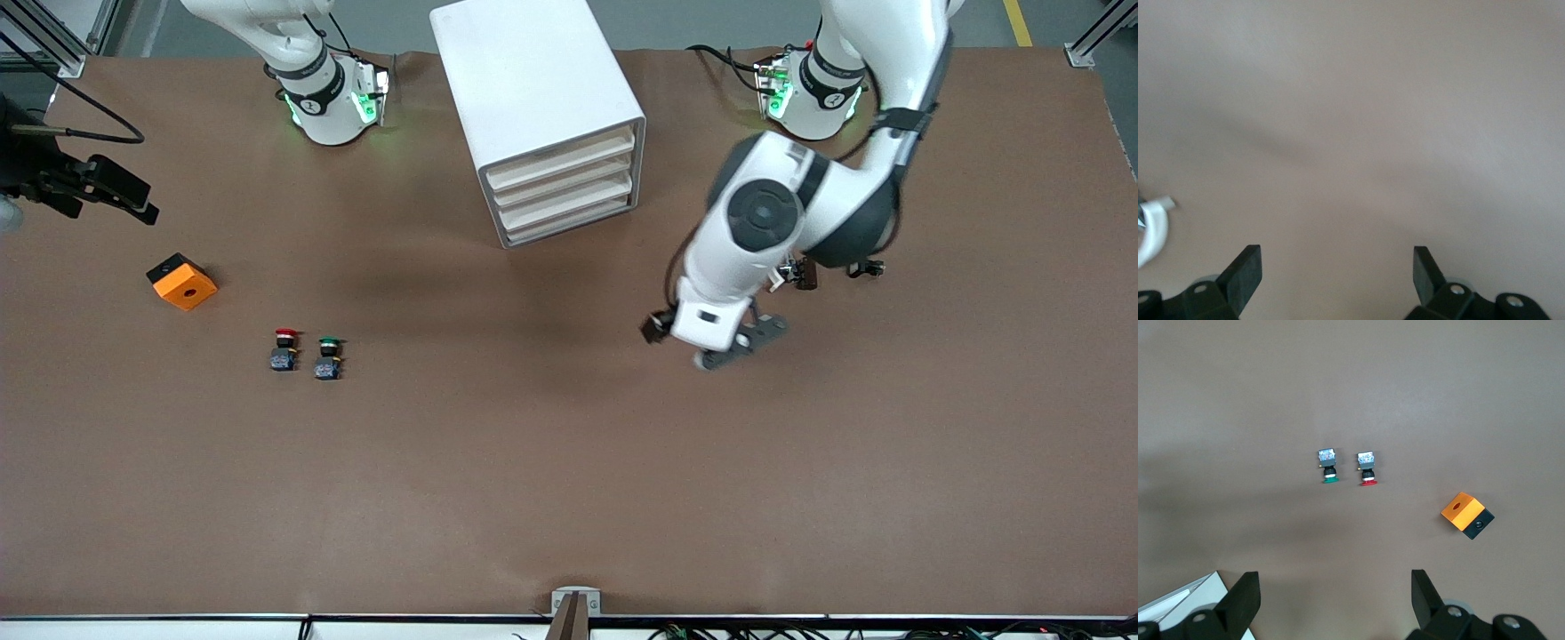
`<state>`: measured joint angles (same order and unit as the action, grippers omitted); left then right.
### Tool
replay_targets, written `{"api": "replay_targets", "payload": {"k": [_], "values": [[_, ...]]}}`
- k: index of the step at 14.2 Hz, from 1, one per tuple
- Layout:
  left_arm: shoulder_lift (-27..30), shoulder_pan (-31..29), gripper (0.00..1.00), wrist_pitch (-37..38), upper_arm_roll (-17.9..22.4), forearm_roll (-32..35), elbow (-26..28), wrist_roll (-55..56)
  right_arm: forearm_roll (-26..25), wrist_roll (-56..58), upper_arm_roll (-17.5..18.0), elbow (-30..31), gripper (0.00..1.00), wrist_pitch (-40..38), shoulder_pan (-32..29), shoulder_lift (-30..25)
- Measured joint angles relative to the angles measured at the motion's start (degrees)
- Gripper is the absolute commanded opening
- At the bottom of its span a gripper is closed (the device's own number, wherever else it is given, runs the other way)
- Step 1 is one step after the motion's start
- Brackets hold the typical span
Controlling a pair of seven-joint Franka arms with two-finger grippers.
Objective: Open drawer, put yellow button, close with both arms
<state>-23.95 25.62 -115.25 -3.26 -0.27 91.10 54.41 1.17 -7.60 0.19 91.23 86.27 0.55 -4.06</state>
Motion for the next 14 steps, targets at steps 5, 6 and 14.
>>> {"api": "replay_targets", "payload": {"k": [5, 6, 14], "values": [[0.57, -6.93, 1.0, 0.45, 0.01, 2.16, -3.79, -11.11, 0.0, 0.0, 0.01, 0.0, 1.0, 0.0, 0.0, 0.0], [1.18, -8.43, 1.0, 1.53, 0.01, 2.17, -4.44, -13.97, 0.0, 0.0, 0.02, 0.0, 1.0, 0.0, 0.0, 0.0], [11.28, -16.09, 1.0, 18.4, -0.07, 2.17, -6.49, -31.23, 0.0, 0.0, 0.03, -0.01, 1.0, 0.0, 0.0, 0.0]]}}
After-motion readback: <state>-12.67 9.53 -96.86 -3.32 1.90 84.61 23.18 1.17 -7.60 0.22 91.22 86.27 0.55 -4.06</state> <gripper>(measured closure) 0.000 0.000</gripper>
